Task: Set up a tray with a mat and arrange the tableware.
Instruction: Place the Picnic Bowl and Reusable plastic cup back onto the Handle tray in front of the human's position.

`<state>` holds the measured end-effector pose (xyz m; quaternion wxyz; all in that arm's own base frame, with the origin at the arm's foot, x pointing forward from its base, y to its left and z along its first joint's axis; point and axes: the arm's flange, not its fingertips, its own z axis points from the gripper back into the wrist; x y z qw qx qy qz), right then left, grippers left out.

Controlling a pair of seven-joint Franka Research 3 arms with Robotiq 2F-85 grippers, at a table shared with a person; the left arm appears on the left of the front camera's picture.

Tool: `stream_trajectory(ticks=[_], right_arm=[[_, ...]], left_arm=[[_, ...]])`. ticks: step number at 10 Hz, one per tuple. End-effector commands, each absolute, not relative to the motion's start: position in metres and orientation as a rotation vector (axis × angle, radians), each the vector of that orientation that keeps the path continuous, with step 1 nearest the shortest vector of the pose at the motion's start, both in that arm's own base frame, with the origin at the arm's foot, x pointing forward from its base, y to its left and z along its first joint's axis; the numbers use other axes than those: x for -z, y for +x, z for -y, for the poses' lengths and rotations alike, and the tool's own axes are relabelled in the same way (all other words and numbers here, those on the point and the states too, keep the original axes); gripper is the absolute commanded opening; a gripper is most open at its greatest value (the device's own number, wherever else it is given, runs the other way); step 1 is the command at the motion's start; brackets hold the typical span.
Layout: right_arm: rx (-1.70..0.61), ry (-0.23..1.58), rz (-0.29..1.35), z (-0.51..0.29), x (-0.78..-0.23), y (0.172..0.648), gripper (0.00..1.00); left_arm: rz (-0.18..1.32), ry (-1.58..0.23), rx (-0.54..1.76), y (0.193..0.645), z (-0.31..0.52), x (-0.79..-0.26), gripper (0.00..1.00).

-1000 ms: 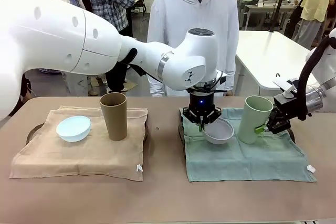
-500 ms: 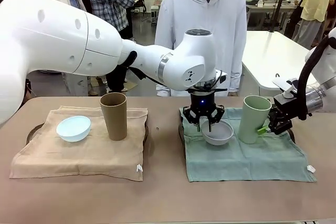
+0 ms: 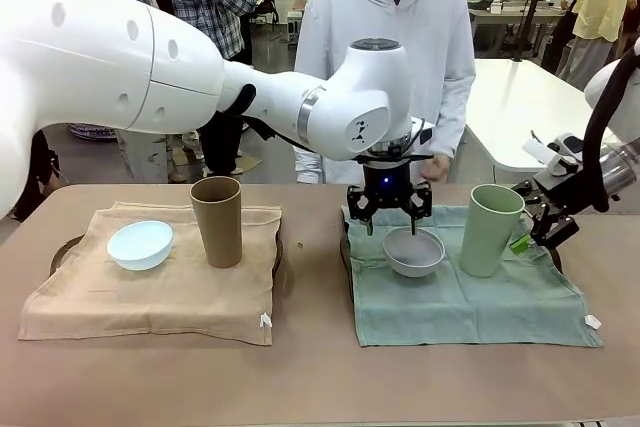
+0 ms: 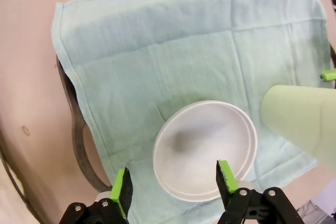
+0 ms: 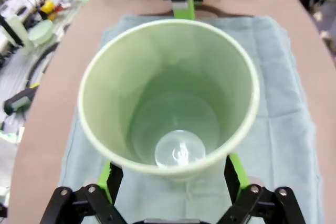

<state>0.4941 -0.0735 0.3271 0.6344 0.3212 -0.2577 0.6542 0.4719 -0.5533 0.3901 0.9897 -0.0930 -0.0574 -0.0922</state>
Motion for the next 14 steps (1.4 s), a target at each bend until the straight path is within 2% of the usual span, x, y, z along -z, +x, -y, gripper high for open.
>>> stream_trajectory(ticks=[1,2,7,10,12,14], right_arm=[[-1.438,0.656,0.55,0.079,-0.332,0.489,1.0],[-1.388,0.613,0.511,0.081,-0.34,0.492,1.0],[-0.942,0.29,0.165,0.044,-0.425,0.501,1.0],[-0.759,-0.012,0.011,0.005,-0.487,0.488,1.0],[-0.692,-0.208,-0.041,-0.015,-0.527,0.471,1.0],[-0.641,-0.273,0.001,-0.036,-0.57,0.455,1.0]], left_arm=[[0.149,-0.221,0.211,0.46,0.532,-0.398,0.92],[0.165,-0.23,0.203,0.456,0.522,-0.408,1.0],[0.246,-0.215,0.237,0.445,0.48,-0.484,1.0],[0.275,-0.188,0.249,0.448,0.453,-0.527,1.0],[0.302,-0.133,0.251,0.446,0.444,-0.557,1.0],[0.309,-0.067,0.238,0.444,0.436,-0.585,1.0]])
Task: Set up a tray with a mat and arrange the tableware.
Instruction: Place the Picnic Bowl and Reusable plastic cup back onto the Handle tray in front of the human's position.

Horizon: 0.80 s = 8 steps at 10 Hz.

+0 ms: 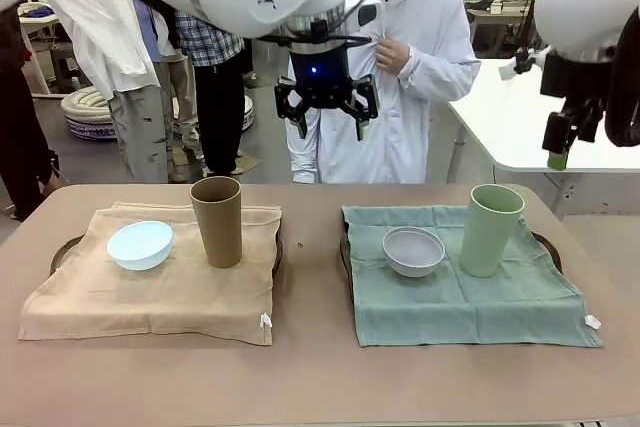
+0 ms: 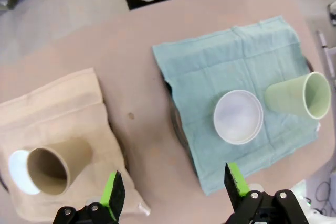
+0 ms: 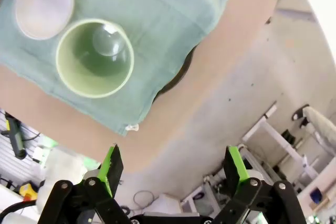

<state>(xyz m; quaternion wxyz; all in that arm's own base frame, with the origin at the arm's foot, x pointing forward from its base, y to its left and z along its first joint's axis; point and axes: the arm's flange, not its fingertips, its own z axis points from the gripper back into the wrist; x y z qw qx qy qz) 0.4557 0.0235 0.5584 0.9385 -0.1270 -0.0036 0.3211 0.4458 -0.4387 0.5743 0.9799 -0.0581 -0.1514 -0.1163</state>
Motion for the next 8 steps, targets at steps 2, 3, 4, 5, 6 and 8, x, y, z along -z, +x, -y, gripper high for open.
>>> stream_trajectory(ticks=[2,3,4,5,6,8], right_arm=[[-0.681,-0.09,0.155,-0.072,-0.618,0.437,1.0],[-0.691,-0.018,0.219,-0.082,-0.637,0.428,1.0],[-0.665,0.041,0.262,-0.085,-0.646,0.424,1.0],[-0.625,0.091,0.299,-0.081,-0.649,0.425,1.0],[-0.569,0.162,0.36,-0.058,-0.652,0.437,1.0],[-0.672,0.026,0.26,-0.093,-0.661,0.42,1.0]], left_arm=[[0.339,-0.058,0.205,0.445,0.427,-0.607,1.0],[0.347,-0.051,0.194,0.446,0.426,-0.614,1.0],[0.35,-0.037,0.169,0.444,0.425,-0.621,1.0],[0.354,-0.026,0.128,0.444,0.423,-0.629,1.0],[0.357,-0.034,0.091,0.444,0.421,-0.634,1.0],[0.343,-0.062,0.18,0.446,0.42,-0.625,1.0]])
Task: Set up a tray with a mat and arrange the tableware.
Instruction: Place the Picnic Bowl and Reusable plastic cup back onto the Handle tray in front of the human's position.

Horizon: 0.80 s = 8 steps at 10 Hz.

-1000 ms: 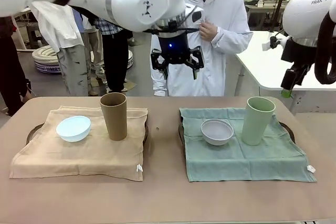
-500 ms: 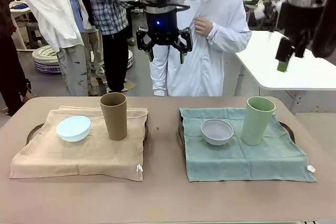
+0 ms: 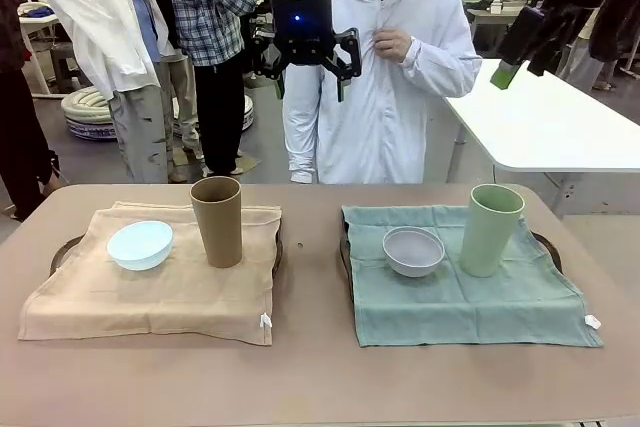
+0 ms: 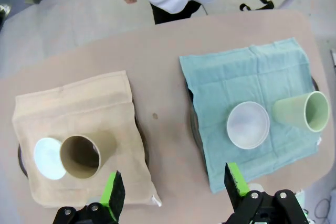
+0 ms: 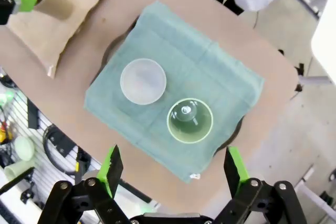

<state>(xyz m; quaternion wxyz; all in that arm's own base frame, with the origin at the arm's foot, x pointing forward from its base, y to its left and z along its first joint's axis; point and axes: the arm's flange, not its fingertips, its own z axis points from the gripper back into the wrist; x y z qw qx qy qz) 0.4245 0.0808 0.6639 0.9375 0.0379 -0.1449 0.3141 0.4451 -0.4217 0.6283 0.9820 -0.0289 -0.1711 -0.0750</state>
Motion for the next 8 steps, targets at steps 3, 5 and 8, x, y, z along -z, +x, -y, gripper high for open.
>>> stream_trajectory(ticks=[3,5,8], right_arm=[[-0.672,0.026,0.26,-0.0925,-0.6608,0.4201,1.0],[-0.672,0.026,0.26,-0.0925,-0.6608,0.4201,1.0],[-0.672,0.026,0.26,-0.0925,-0.6608,0.4201,1.0]], left_arm=[[0.343,-0.062,0.18,0.4458,0.4204,-0.6246,1.0],[0.343,-0.062,0.18,0.4458,0.4204,-0.6246,1.0],[0.343,-0.062,0.18,0.4458,0.4204,-0.6246,1.0]])
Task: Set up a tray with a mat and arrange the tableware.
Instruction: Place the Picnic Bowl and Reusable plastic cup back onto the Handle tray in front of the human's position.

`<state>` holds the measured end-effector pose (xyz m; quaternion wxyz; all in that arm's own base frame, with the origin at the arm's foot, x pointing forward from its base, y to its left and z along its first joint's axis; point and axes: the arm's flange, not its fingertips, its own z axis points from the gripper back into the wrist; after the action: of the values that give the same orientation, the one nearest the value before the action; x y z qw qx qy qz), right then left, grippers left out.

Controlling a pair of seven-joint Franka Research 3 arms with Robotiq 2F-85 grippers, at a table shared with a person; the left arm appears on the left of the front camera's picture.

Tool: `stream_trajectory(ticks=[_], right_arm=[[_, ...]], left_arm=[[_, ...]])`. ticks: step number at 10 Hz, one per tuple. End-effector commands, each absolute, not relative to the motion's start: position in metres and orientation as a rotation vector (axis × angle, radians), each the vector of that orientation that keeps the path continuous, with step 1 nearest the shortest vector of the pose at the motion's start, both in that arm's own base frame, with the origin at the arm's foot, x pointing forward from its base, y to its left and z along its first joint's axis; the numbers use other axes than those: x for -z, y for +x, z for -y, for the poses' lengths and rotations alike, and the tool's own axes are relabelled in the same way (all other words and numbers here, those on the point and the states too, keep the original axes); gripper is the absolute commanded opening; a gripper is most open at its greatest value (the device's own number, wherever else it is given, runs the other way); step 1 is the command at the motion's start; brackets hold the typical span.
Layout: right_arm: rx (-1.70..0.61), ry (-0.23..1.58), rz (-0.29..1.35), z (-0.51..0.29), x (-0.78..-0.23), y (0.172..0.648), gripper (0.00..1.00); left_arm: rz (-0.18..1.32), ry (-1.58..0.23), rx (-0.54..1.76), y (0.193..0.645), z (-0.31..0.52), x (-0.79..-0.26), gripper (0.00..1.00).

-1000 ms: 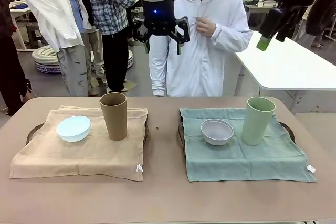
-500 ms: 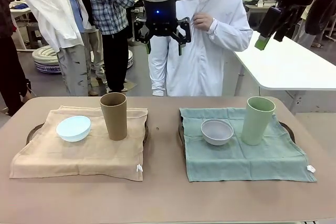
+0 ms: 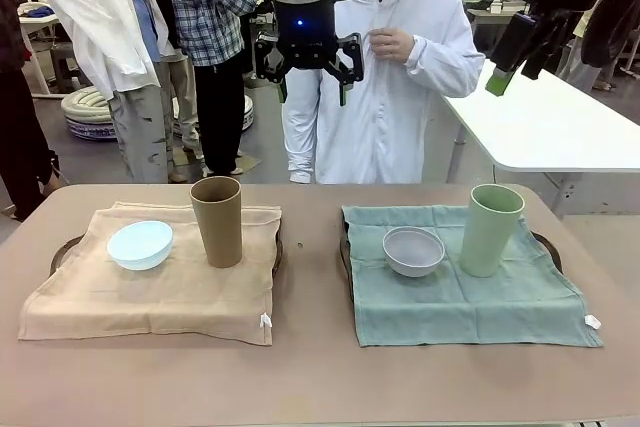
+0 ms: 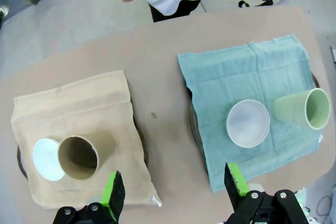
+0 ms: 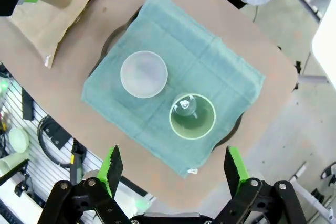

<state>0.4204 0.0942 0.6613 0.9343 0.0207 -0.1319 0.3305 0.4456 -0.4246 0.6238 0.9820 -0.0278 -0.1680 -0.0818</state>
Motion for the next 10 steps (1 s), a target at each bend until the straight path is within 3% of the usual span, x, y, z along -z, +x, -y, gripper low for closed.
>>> stream_trajectory(ticks=[1,6,10], right_arm=[[-0.672,0.026,0.26,-0.093,-0.661,0.42,1.0],[-0.682,0.023,0.274,-0.087,-0.65,0.411,1.0],[-0.619,0.028,0.124,-0.057,-0.624,0.383,1.0]], left_arm=[[0.343,-0.062,0.18,0.446,0.42,-0.625,1.0],[0.283,-0.045,0.169,0.441,0.407,-0.606,1.0],[0.215,-0.174,0.146,0.414,0.328,-0.601,1.0]])
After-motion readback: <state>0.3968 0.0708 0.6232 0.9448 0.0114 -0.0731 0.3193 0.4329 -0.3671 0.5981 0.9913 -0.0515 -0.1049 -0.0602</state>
